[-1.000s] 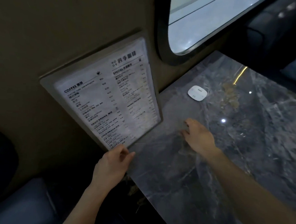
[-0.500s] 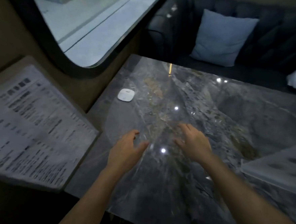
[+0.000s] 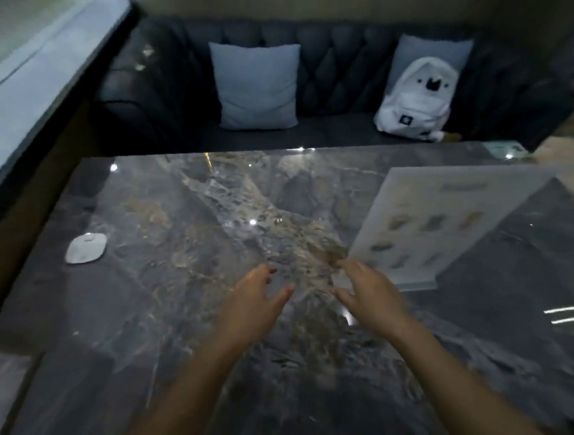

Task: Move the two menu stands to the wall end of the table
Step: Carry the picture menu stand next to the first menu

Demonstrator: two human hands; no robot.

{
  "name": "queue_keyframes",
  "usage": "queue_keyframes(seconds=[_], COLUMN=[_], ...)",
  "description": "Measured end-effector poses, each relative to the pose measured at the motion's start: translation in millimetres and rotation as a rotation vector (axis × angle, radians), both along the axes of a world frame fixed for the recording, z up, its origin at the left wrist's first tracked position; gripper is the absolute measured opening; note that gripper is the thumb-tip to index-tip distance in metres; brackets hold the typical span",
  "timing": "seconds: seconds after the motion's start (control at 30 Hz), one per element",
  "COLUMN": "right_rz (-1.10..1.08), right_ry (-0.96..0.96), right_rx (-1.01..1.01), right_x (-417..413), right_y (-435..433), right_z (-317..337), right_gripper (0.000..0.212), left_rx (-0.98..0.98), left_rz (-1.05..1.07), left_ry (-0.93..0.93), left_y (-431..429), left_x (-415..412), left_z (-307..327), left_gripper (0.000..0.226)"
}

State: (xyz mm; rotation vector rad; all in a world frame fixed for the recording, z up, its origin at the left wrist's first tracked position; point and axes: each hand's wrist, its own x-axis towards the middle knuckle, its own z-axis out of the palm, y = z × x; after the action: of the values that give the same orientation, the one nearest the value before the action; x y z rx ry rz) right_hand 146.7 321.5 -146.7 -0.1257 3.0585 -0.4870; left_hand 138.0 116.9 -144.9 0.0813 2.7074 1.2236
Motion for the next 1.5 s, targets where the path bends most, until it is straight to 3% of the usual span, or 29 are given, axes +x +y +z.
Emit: queue_keyframes(seconds=[0.27, 0.4, 0.57, 0.9, 1.17, 1.5], right_rz=[-0.259, -0.466, -0.593, -0.586, -0.503, -0.233], right_ry=[-0.013, 0.007, 0.057, 0.122, 0.127, 0.077], right_rx=[-0.083, -0.22, -0.415, -0.73, -0.769, -0.745], right_x=[14.5, 9.6, -0.2, -20.6, -41.9, -98.0], right_y=[88.2, 133.0, 166.5, 165.7, 136.0, 29.2], right_z=[-1.8, 2.8, 10.5, -0.3, 2.5, 19.9], right_gripper=[0.041, 0.034, 0.043, 0.024, 0.019, 0.024], left_rx=[-0.023, -0.047, -0.019, -0.03, 0.011, -0.053], left_rz=[-0.109, -0.134, -0.144, -0.161, -0.048, 0.223], left_ry=[0.008, 0.027, 0.068, 0.129, 0.119, 0.202], left_y=[65.5, 85.7, 102.0, 111.1, 80.4, -20.5], left_x=[-16.4, -25.7, -32.9, -40.2, -43.7, -35.2], left_z=[-0.6, 5.0, 8.4, 6.1, 9.8, 24.9], left_gripper=[0.047, 0.047, 0.037, 0.017, 0.018, 0.016])
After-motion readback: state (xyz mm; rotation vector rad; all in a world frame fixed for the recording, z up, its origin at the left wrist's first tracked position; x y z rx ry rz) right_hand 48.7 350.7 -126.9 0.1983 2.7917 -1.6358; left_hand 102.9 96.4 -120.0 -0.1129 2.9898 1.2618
